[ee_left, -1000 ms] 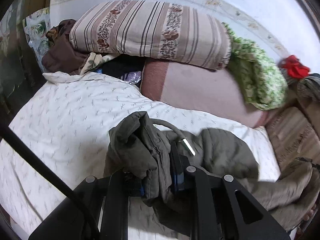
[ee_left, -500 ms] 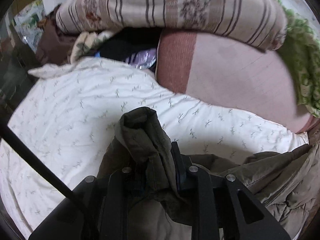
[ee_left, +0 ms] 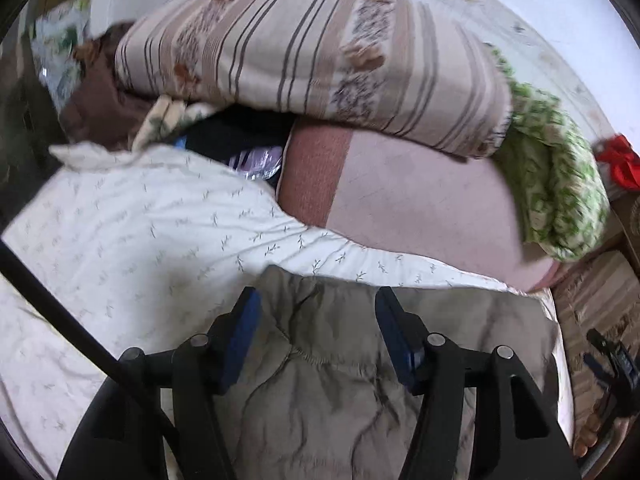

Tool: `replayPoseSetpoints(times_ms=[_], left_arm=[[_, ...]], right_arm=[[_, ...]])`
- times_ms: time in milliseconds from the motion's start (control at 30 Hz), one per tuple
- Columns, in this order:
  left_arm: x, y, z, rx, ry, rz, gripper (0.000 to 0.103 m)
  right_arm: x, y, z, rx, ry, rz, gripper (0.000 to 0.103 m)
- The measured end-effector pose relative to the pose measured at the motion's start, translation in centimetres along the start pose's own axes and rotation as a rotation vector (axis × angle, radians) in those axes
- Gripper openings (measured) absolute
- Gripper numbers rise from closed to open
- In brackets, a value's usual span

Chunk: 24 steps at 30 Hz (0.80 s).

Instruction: Fold large clothes

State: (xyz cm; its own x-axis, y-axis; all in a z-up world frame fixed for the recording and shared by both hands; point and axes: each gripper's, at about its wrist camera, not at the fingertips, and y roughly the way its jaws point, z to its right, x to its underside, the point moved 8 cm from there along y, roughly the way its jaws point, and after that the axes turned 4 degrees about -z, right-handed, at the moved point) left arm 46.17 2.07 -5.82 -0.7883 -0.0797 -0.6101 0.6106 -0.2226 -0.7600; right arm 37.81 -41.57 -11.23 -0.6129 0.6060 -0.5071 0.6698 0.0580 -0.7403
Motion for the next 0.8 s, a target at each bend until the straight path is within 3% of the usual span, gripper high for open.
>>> replayPoseSetpoints(times_ms=[167, 267, 400, 533, 633, 800], left_arm=[[3.4, -5.1, 0.2, 0.004, 0.049, 0.036, 0.062], [7.9, -7.5, -0.5, 0.019, 0.048, 0.042, 0.066], [13.9, -8.3, -1.8, 0.007, 0.029, 0.050, 0.067], [17.0, -7.4, -3.0, -0.001, 0.003, 0.066, 0.067], [17.7, -6.5, -4.3, -0.009, -0.010, 0.080, 0.067], [17.0, -5.4, -6.4, -0.048, 0.002, 0.098, 0.067]], right_arm=[[3.0, -2.2, -4.5, 0.008, -0.161, -0.030, 0.086], [6.3, -2.7, -8.0, -0.014, -0.274, -0.057, 0.078], [11.1, -1.9, -12.8, -0.031, -0.396, -0.067, 0.076], [13.9, 3.3, -15.6, 0.039, -0.450, -0.091, 0.076], [13.4, 7.9, -15.0, 0.146, -0.433, -0.090, 0.077], [11.2, 12.6, -14.2, 0.209, -0.407, -0.077, 0.082]])
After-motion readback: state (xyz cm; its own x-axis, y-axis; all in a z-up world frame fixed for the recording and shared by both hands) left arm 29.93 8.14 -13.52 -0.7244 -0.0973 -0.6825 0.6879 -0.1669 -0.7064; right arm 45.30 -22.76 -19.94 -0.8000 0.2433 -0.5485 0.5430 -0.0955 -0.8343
